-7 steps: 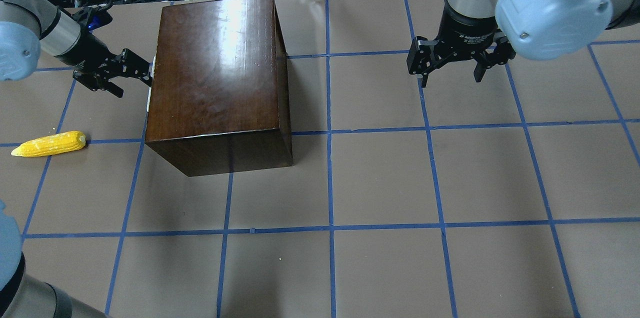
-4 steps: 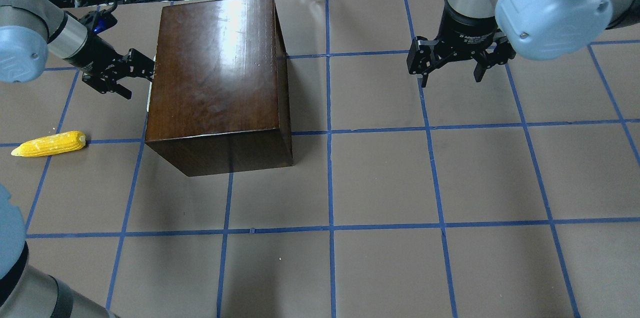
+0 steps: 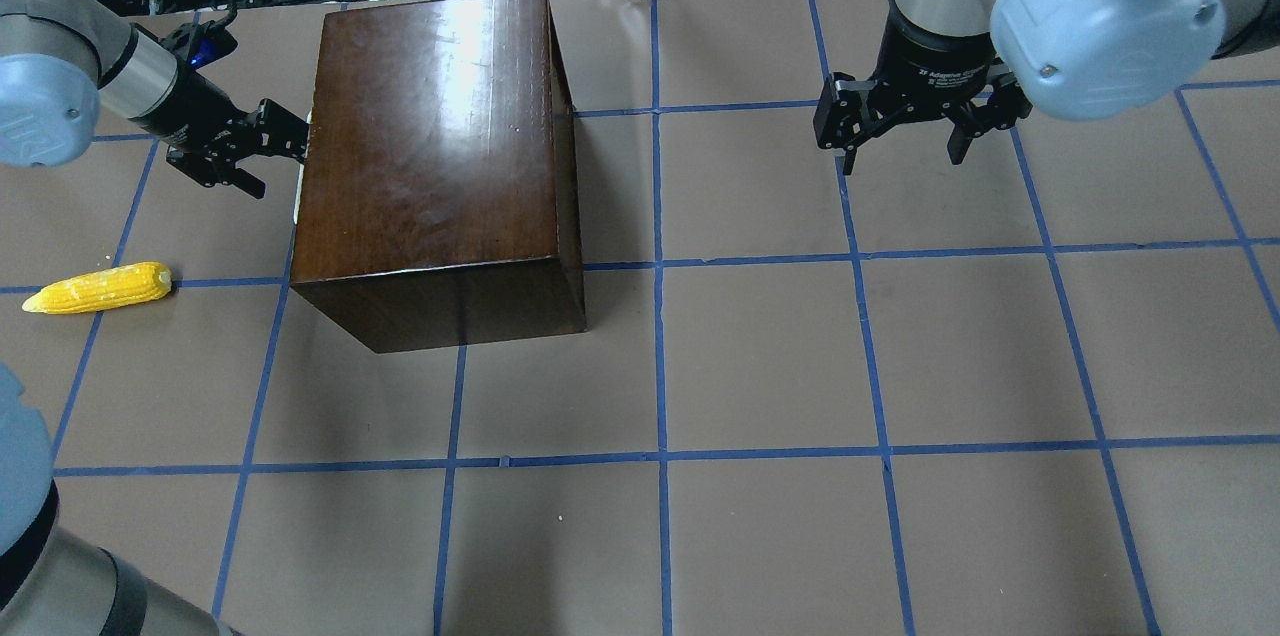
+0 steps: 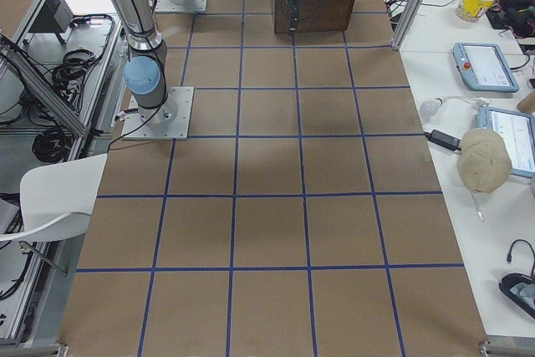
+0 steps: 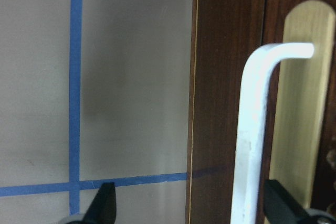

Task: Open drawer and put corn inside
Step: 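Pull the drawer outward from the cabinet with the left gripper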

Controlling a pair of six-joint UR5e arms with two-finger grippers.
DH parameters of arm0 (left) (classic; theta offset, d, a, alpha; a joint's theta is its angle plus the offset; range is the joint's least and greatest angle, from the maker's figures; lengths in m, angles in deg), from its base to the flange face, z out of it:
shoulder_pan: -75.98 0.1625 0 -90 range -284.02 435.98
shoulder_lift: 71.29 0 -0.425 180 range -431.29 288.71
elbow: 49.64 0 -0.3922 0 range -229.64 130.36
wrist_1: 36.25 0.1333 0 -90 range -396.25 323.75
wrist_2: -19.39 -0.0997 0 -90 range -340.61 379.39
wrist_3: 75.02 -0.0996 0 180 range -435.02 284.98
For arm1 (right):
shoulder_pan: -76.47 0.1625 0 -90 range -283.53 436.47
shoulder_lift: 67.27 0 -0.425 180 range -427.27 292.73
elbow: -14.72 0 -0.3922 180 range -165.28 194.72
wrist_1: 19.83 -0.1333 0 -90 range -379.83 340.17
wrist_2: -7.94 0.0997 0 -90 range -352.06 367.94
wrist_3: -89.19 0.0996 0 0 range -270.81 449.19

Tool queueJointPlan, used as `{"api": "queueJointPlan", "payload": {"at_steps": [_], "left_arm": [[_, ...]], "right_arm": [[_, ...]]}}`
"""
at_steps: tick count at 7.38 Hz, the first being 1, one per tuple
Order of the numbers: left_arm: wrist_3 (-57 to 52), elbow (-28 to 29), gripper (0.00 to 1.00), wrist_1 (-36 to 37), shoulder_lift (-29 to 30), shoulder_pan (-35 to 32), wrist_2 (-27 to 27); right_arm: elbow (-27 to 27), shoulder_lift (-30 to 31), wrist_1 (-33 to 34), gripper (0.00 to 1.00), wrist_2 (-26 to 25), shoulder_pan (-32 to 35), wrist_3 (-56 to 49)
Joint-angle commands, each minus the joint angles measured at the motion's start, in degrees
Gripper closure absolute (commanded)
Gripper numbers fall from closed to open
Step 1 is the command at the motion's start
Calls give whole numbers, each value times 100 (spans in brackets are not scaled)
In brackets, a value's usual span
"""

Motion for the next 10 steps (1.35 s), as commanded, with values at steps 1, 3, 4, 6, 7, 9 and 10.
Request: {"api": "queueJointPlan", "payload": {"at_steps": [1, 3, 4, 6, 7, 9, 10], "left_arm": [[-33, -17, 0, 106, 17, 2, -11], [-33, -9, 0, 115, 35, 2, -19], [10, 0, 0, 115, 44, 2, -54], [2, 27, 0, 115, 35, 11, -185], [2, 35, 0, 115, 35, 11, -230], [-16, 53, 0, 124, 35, 19, -352], [-16, 62, 0, 124, 17, 19, -362]], "right_arm": [[0, 0, 0, 0, 0, 0, 0], [0, 0, 0, 0, 0, 0, 0], [0, 0, 0, 0, 0, 0, 0], [0, 0, 0, 0, 0, 0, 0], [0, 0, 0, 0, 0, 0, -9], [0, 0, 0, 0, 0, 0, 0], [0, 0, 0, 0, 0, 0, 0]]}}
